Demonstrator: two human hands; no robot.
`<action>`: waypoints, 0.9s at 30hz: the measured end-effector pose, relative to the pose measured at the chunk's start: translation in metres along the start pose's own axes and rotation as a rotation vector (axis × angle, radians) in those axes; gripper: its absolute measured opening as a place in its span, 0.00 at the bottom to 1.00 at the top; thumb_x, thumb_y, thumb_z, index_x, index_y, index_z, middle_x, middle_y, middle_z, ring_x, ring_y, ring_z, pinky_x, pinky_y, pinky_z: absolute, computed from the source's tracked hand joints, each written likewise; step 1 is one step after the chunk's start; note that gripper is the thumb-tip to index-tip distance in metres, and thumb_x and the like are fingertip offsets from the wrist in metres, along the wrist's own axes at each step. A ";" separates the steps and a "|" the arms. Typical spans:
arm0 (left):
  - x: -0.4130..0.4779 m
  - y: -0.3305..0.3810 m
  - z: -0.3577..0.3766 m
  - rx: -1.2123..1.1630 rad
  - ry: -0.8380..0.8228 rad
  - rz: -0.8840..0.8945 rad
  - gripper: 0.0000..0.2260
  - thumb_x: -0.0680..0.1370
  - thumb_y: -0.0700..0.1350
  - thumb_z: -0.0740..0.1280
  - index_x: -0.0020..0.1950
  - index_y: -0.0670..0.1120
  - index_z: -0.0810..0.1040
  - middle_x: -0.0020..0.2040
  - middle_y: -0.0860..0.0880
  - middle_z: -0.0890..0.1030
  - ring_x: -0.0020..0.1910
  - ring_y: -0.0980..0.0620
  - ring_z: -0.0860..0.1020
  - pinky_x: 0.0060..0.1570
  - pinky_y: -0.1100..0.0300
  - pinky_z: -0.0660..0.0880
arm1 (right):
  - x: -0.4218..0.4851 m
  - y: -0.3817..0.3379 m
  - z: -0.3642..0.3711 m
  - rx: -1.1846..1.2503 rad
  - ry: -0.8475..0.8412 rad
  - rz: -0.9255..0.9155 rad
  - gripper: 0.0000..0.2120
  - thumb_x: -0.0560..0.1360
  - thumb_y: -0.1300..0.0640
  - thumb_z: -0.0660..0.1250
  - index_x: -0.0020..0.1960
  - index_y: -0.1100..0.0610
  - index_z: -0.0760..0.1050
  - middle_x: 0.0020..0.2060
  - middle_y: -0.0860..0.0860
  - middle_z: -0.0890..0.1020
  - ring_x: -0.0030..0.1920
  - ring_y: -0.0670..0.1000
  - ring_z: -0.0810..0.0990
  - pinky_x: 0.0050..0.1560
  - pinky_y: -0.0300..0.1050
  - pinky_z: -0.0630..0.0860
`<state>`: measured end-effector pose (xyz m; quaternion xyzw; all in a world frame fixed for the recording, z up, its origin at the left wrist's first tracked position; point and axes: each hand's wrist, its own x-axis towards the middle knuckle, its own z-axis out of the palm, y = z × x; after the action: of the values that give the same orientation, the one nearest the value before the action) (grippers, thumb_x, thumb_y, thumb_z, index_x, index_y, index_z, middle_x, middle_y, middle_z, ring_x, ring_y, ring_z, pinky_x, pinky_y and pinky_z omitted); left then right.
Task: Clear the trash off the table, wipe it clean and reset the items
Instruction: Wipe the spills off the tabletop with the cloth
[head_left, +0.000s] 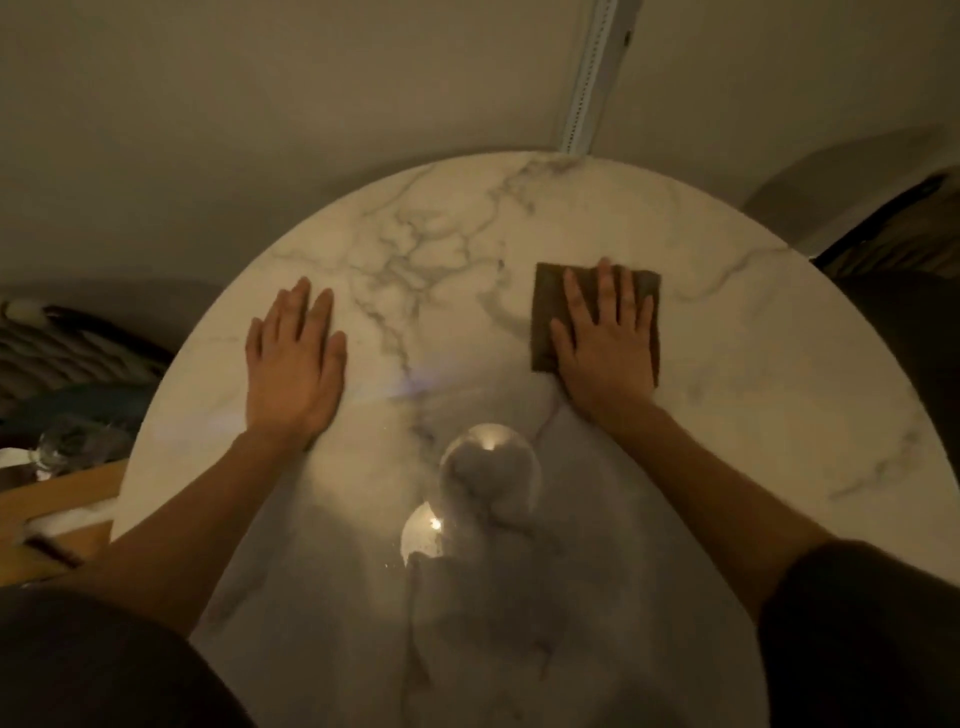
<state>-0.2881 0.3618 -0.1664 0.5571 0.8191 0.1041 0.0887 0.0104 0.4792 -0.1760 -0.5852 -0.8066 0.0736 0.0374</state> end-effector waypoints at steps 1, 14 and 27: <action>-0.003 -0.002 0.001 -0.021 0.012 0.016 0.25 0.82 0.56 0.46 0.78 0.50 0.58 0.79 0.49 0.55 0.78 0.49 0.51 0.75 0.46 0.48 | -0.022 -0.022 0.004 0.000 0.006 -0.050 0.30 0.79 0.41 0.46 0.79 0.50 0.53 0.79 0.59 0.51 0.78 0.62 0.48 0.75 0.65 0.47; 0.004 -0.011 0.003 -0.245 0.079 0.034 0.25 0.82 0.54 0.45 0.78 0.49 0.59 0.79 0.49 0.58 0.78 0.52 0.54 0.76 0.52 0.46 | 0.085 -0.124 0.015 -0.100 -0.034 -0.153 0.30 0.79 0.41 0.42 0.79 0.49 0.51 0.79 0.58 0.51 0.78 0.61 0.48 0.76 0.63 0.45; 0.002 -0.012 0.005 -0.290 0.049 0.008 0.26 0.82 0.56 0.43 0.79 0.51 0.52 0.80 0.51 0.53 0.79 0.53 0.49 0.77 0.50 0.46 | 0.151 -0.130 0.019 -0.122 -0.048 -0.172 0.28 0.81 0.42 0.46 0.79 0.48 0.51 0.79 0.56 0.52 0.78 0.58 0.50 0.77 0.59 0.45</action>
<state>-0.2987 0.3597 -0.1742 0.5389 0.7952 0.2353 0.1477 -0.1614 0.5813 -0.1777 -0.5129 -0.8577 0.0350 -0.0116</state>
